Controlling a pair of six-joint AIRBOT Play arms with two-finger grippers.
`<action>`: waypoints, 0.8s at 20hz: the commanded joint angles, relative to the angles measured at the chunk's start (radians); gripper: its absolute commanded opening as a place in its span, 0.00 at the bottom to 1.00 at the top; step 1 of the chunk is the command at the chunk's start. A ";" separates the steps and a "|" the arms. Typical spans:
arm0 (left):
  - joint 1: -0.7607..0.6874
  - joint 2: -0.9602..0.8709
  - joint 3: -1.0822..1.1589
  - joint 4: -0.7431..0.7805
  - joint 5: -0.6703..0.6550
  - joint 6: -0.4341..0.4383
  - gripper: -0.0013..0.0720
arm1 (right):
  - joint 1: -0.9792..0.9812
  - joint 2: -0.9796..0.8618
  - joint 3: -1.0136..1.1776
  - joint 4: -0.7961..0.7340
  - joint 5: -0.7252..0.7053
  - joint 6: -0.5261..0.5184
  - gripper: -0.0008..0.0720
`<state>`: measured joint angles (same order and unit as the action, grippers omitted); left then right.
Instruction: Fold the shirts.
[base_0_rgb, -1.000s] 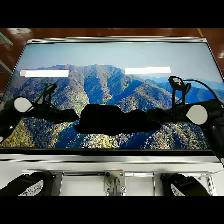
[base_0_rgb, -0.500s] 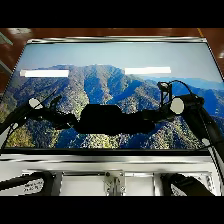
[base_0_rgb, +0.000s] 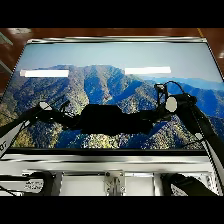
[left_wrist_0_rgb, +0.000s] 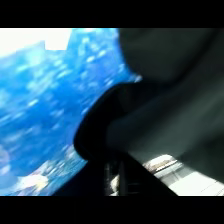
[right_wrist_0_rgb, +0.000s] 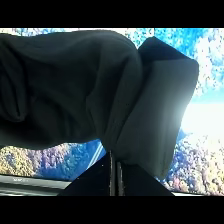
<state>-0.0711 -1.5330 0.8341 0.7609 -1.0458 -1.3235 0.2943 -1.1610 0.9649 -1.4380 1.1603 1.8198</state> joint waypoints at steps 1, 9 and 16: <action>-0.033 -0.019 0.003 -0.051 0.008 0.040 0.06 | 0.000 -0.002 0.001 0.000 0.001 0.000 0.10; 0.129 0.585 0.340 -0.011 0.033 0.067 0.06 | 0.000 0.263 0.172 -0.060 -0.108 -0.090 0.10; 0.265 0.840 0.903 0.116 0.180 -0.027 0.06 | 0.000 0.533 0.519 -0.160 -0.175 0.040 0.10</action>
<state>0.1394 -0.7681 1.5494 0.7845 -0.9138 -1.2854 0.2943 -0.7158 1.3689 -1.5570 0.9794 1.8008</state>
